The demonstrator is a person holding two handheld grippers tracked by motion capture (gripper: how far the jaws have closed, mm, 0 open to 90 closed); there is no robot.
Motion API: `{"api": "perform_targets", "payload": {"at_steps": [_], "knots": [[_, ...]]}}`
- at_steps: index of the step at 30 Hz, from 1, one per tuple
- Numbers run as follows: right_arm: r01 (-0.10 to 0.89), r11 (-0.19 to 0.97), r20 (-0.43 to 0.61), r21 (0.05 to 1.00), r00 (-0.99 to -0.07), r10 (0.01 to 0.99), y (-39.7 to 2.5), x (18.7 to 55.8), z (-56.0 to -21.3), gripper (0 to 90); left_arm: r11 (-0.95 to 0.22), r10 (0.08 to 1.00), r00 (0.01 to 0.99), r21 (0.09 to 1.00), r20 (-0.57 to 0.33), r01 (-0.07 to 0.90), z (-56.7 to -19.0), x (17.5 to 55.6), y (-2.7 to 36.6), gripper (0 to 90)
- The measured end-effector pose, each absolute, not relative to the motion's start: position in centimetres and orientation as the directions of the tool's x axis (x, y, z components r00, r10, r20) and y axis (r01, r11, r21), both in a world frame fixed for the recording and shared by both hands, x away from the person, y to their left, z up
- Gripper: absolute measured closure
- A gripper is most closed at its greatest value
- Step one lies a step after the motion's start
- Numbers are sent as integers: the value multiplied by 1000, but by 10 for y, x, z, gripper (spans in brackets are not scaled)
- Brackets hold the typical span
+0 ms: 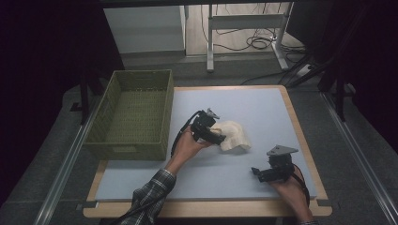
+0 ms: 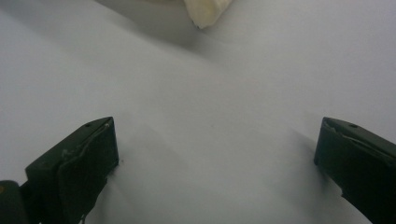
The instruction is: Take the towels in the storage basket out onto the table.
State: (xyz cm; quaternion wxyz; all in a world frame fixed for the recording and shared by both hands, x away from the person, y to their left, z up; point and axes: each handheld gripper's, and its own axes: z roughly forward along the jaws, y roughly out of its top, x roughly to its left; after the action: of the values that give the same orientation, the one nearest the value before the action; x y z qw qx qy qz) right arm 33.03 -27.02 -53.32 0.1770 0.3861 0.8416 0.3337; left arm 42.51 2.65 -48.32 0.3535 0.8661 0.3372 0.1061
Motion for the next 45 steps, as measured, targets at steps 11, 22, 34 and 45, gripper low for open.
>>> {"api": "perform_targets", "payload": {"at_steps": [11, 22, 34, 45], "knots": [[526, 479, -42, 703, -642, 766, -272, 329, -529, 105, -483, 695, 717, 702, -56, 524, -494, 405, 54, 285], [480, 478, -17, 736, -692, 722, -263, 340, -501, 478, -453, 711, 699, 711, -75, 537, -512, 400, 68, 443], [421, 567, -104, 708, -732, 674, -223, 378, -491, 684, -435, 698, 707, 717, -114, 545, -524, 412, 63, 551], [397, 517, -113, 758, -702, 704, -244, 376, -455, 873, -409, 691, 713, 750, -118, 520, -507, 404, 69, 842]]}}
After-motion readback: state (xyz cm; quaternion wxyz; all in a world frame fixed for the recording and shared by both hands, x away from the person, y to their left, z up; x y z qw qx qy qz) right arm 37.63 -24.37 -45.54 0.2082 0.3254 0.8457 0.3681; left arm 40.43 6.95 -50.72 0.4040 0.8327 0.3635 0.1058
